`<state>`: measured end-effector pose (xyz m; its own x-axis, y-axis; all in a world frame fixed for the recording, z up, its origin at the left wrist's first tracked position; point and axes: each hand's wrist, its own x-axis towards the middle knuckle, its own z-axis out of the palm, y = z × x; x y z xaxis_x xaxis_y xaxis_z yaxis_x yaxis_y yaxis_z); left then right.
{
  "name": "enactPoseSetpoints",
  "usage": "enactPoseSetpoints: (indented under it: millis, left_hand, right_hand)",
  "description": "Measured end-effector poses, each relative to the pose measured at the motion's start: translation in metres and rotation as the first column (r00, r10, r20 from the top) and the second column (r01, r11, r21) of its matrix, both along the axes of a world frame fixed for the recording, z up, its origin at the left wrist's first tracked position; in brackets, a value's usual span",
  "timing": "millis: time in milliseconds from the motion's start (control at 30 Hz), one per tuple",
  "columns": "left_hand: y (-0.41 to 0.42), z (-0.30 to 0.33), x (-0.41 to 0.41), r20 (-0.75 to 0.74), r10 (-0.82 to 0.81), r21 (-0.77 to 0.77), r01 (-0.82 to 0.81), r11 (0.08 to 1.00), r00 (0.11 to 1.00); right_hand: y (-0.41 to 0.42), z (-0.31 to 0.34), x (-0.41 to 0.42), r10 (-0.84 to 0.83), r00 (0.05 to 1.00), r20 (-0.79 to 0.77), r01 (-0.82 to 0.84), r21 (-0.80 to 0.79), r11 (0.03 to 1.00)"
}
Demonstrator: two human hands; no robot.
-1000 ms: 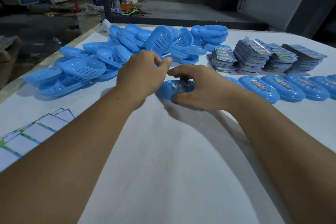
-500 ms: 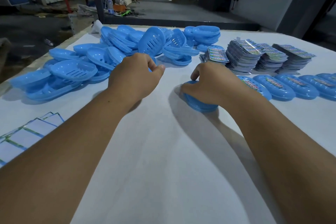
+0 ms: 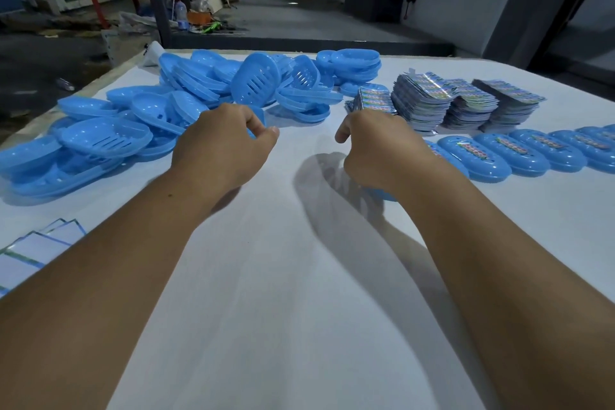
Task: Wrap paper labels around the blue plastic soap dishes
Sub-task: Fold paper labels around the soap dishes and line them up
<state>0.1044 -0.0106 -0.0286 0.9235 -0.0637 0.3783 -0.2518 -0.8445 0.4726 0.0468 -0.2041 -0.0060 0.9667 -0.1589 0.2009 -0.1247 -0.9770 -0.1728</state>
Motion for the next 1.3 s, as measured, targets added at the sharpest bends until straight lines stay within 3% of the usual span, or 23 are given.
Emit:
enactPoseSetpoints:
  millis: [233,500,733,1000,1300]
  left_hand:
    - [0.001,-0.001,0.0,-0.017,-0.008,0.025,0.008,1.0,1.0]
    - [0.003,-0.001,-0.001,-0.051,-0.028,0.093,0.032,0.995,0.998]
    - [0.005,-0.001,-0.001,-0.042,-0.024,0.132,0.029,0.991,0.999]
    - [0.031,0.013,0.009,0.146,0.132,0.23,-0.163,0.959,0.98]
    - [0.054,0.02,0.018,0.173,0.242,0.404,-0.293,0.867,0.955]
  right_hand:
    - [-0.002,-0.003,0.004,0.022,1.0,0.003,-0.023,0.033,0.999]
    - [0.008,-0.012,0.013,0.199,0.979,0.043,-0.203,0.218,0.954]
    - [0.018,-0.023,0.014,0.324,0.942,0.09,-0.336,0.234,0.912]
    - [0.016,-0.025,0.017,0.349,0.931,0.103,-0.364,0.227,0.903]
    - [0.016,-0.026,0.016,0.352,0.93,0.108,-0.368,0.253,0.895]
